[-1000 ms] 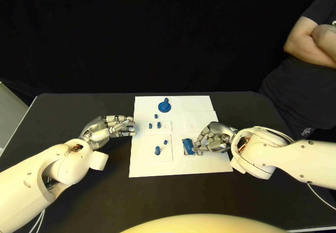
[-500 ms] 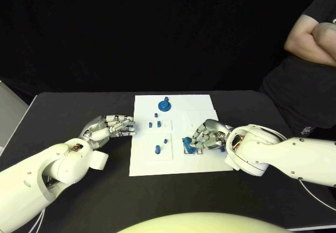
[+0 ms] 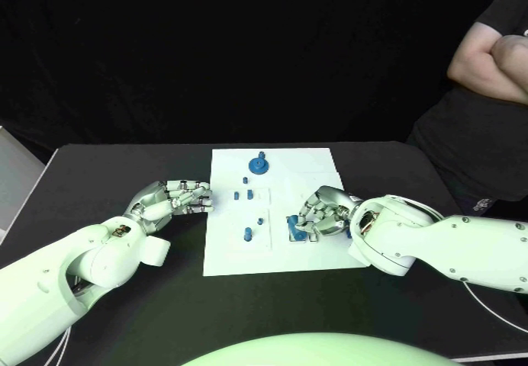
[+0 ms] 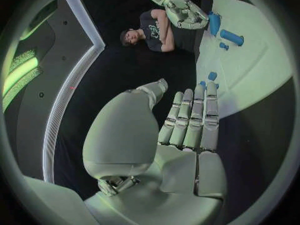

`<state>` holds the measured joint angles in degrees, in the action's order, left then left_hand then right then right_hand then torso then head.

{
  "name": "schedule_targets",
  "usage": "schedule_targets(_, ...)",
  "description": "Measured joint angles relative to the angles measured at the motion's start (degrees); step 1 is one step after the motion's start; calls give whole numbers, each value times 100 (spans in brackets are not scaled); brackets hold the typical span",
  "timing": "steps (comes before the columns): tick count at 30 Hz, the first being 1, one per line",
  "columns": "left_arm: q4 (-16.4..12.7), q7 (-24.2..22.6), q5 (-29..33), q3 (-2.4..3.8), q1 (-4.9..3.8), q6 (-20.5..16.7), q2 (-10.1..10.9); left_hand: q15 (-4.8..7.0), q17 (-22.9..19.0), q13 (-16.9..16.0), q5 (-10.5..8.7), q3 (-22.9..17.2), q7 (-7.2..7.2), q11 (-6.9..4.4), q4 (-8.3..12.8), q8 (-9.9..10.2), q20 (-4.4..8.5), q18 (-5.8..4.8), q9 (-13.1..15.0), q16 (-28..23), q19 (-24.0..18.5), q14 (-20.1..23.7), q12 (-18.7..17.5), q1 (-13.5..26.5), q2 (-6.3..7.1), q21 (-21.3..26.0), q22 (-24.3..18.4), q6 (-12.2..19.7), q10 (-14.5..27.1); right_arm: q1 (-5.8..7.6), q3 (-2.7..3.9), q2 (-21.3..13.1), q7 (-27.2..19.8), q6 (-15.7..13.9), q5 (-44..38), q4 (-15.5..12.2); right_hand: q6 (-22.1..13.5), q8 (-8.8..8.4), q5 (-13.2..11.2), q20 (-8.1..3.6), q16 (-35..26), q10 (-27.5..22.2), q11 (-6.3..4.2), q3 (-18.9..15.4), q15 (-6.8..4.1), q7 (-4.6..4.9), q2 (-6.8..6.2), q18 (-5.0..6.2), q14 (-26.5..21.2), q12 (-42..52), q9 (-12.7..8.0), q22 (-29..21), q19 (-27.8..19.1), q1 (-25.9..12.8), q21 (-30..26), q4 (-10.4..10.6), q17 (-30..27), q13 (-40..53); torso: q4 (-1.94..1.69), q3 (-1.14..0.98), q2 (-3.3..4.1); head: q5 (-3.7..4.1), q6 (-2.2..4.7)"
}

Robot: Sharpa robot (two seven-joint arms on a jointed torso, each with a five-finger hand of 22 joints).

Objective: Assemble the parts on the task board

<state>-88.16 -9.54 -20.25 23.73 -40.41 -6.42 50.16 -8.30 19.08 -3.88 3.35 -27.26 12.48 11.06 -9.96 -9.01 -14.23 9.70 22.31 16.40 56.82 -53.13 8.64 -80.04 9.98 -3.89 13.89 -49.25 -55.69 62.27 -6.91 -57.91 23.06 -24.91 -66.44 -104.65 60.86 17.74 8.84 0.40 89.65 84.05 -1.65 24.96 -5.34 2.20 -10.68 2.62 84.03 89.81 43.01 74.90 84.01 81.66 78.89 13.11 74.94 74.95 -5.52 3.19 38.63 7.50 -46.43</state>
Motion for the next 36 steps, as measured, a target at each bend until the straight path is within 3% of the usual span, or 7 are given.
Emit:
schedule_targets(6,-5,0,0,0,0,0,-6,0,0,0,0,0,0,0,0,0,0,0,0,0,0,0,0,0,0,0,0,0,0,-22,2,80,-10,-77,-39,12,0,0,-33,0,0,-1,1,112,0,0,-25,0,0,0,-21,4,0,-23,0,-47,0,0,1,-1,1,1,4)
schedule_targets(11,-6,-3,0,0,1,1,-5,0,0,0,0,0,0,0,0,1,0,0,1,0,0,0,0,0,0,0,1,0,0,-52,-21,144,-38,-116,-49,9,0,-2,-44,0,0,-1,2,315,1,1,-46,0,0,0,-43,4,0,-43,-1,-222,-1,0,-3,-1,2,-8,4)
schedule_targets(18,-6,-5,0,0,2,1,-6,-21,-1,0,0,0,0,0,0,1,0,0,1,0,0,21,24,0,0,0,-10,0,0,-77,-37,176,-84,-132,-48,-14,-2,21,-67,1,0,-1,2,371,1,3,-73,0,0,0,-17,4,0,-64,-1,-244,-1,0,-1,-2,2,4,1)
schedule_targets(22,-2,-6,0,0,2,0,-12,-21,-1,0,0,0,0,0,0,2,0,0,1,0,0,21,24,0,0,0,-10,0,0,-67,-16,132,-119,-161,-62,-32,-3,21,-67,1,0,-1,2,377,1,4,-44,1,0,0,-11,4,0,-99,-1,-250,-1,0,3,-1,-1,13,3)
schedule_targets(36,12,-6,0,0,2,0,-17,-20,-2,0,0,0,0,0,0,2,0,1,-4,0,0,20,24,0,0,0,-9,0,0,25,53,-220,-381,-154,-130,-256,29,46,-146,1,0,-1,2,449,1,-28,-167,0,0,0,17,2,0,-373,22,-260,-2,0,5,-7,2,-1,22)
